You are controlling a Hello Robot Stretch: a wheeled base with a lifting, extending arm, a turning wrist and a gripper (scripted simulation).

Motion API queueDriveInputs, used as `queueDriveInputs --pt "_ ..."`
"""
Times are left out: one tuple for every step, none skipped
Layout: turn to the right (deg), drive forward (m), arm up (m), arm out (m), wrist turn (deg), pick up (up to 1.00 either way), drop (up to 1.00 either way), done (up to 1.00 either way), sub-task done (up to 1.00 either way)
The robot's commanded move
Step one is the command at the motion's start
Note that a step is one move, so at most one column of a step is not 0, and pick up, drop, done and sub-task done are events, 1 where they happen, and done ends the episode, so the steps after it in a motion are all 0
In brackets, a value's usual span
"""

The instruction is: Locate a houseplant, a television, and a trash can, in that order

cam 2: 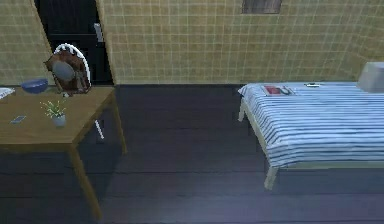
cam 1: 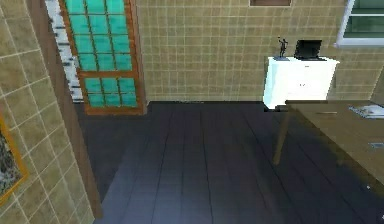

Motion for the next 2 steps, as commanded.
queueDriveInputs --pt "0.0 1.0 0.0 0.0 0.0 0.0 0.0 0.0 0.0" --pt "-3.0 0.0 0.0 0.0 0.0 0.0 0.0 0.0 0.0"
